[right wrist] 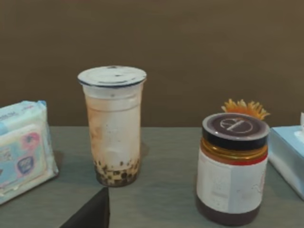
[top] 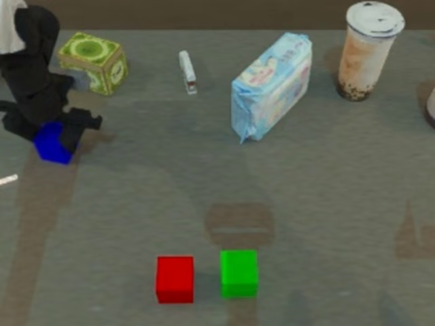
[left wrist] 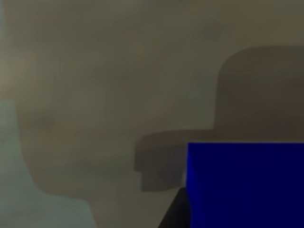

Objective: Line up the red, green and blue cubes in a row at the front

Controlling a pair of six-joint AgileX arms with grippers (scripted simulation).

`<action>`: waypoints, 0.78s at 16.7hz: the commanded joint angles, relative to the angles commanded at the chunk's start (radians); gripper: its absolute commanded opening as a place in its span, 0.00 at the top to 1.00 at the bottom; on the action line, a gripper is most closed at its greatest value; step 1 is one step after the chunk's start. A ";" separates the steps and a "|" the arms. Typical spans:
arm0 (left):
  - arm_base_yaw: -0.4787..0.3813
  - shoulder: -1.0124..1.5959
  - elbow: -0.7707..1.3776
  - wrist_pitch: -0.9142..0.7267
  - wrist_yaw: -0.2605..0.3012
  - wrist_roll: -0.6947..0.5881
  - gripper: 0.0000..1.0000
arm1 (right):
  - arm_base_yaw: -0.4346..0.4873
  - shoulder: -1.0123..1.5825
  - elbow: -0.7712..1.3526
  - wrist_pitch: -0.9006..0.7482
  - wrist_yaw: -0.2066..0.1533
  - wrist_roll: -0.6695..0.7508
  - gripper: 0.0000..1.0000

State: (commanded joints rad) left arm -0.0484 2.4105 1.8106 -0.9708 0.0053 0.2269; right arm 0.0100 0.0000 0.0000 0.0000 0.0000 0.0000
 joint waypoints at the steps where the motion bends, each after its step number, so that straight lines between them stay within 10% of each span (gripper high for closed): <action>1: 0.000 0.000 0.000 0.000 0.000 0.000 1.00 | 0.000 0.000 0.000 0.000 0.000 0.000 0.00; 13: 0.011 -0.071 0.131 -0.185 0.005 -0.002 1.00 | 0.000 0.000 0.000 0.000 0.000 0.000 0.00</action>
State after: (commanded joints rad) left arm -0.0373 2.3397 1.9420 -1.1554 0.0105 0.2247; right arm 0.0100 0.0000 0.0000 0.0000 0.0000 0.0000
